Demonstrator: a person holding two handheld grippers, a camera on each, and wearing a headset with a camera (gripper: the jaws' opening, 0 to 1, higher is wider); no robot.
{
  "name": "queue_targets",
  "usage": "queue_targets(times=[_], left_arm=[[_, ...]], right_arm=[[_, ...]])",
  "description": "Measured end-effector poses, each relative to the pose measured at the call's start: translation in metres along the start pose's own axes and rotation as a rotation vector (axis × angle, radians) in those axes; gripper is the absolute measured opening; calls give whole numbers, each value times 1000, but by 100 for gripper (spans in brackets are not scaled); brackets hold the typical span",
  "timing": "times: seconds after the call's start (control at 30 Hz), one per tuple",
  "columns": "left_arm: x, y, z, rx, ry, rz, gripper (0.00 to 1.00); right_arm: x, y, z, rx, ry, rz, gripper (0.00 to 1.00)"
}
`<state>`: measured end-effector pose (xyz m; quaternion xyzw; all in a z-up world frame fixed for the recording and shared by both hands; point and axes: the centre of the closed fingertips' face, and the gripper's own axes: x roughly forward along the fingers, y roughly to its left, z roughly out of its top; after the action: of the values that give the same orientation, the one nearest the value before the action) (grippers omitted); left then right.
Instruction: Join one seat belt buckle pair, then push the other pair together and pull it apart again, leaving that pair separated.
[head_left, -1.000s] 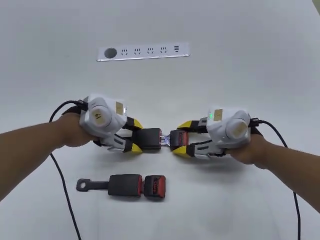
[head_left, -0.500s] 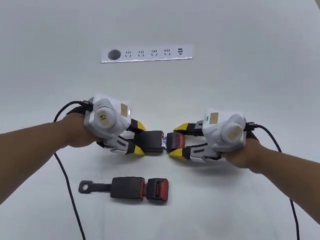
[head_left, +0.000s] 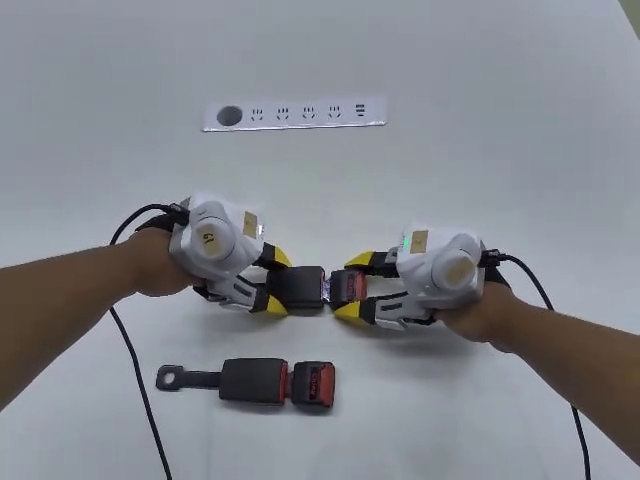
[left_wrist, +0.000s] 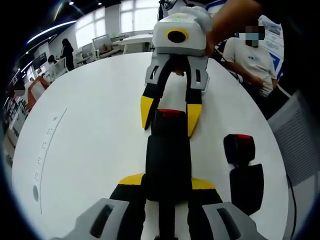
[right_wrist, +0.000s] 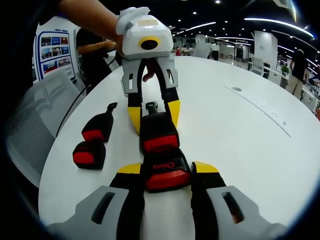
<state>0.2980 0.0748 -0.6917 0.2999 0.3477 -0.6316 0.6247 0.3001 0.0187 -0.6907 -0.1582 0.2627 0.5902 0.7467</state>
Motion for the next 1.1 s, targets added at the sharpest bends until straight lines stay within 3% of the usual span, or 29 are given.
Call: queue_targets(times=[1.1], left_arm=[[0, -1, 1, 22, 25, -15, 32]], right_arm=[[0, 2, 0, -29, 23, 11, 34]])
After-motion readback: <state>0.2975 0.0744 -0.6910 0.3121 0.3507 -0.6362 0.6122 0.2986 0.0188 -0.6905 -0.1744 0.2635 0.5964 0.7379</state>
